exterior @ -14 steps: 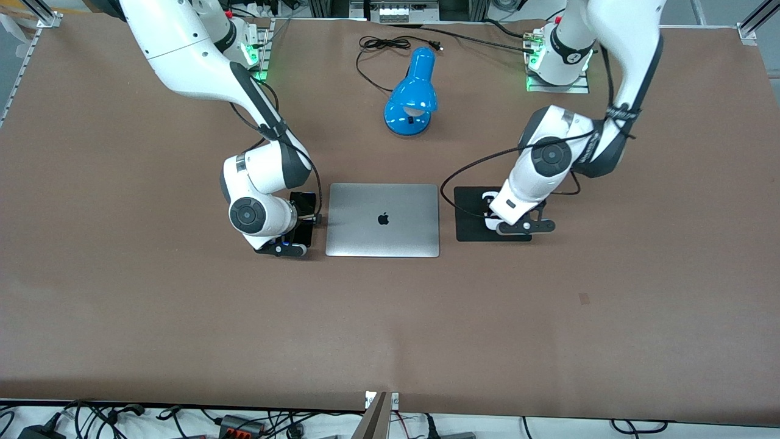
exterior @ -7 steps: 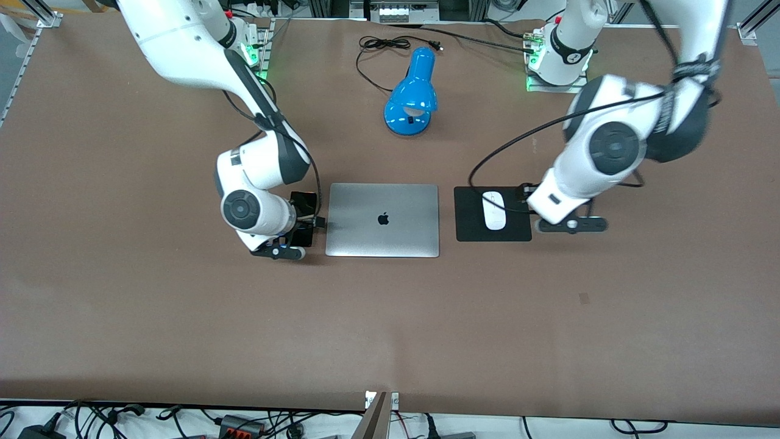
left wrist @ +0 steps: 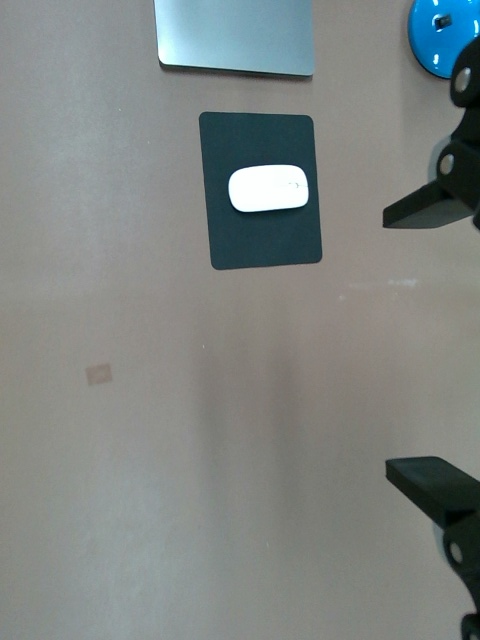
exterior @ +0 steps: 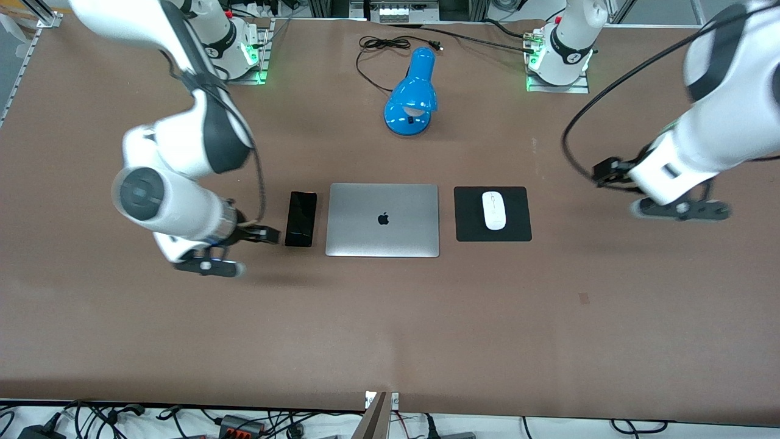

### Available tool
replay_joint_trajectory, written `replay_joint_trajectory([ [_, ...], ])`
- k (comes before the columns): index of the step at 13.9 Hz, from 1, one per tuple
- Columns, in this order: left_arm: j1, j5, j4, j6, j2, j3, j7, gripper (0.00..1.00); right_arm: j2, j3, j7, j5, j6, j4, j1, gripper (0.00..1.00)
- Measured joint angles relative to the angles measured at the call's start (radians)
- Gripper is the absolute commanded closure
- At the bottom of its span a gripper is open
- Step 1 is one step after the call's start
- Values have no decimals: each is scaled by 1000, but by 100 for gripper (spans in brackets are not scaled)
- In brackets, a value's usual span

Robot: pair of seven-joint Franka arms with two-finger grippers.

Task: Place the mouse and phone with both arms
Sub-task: 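Open both grippers and withdraw them from the phone and mouse pad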

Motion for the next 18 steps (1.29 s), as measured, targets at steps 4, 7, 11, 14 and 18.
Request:
replay_joint_trajectory([
  [4, 4, -2, -3, -37, -10, 0, 4, 0, -74, -27, -88, -6, -98, 46, -83, 0],
  [7, 16, -59, 50, 9, 47, 3, 1, 0, -91, -53, -187, -7, -210, 105, -168, 0],
  [11, 36, 19, 112, 43, 85, 6, 5, 0, -100, -78, -402, -8, -270, 186, -280, 0],
  [14, 39, -8, 121, 29, 61, 3, 5, 0, -152, -82, -443, -17, -268, 194, -297, 0],
  [18, 77, -33, 0, 57, -49, 0, 9, 0, -233, -79, -454, -61, -195, 80, -262, 0],
])
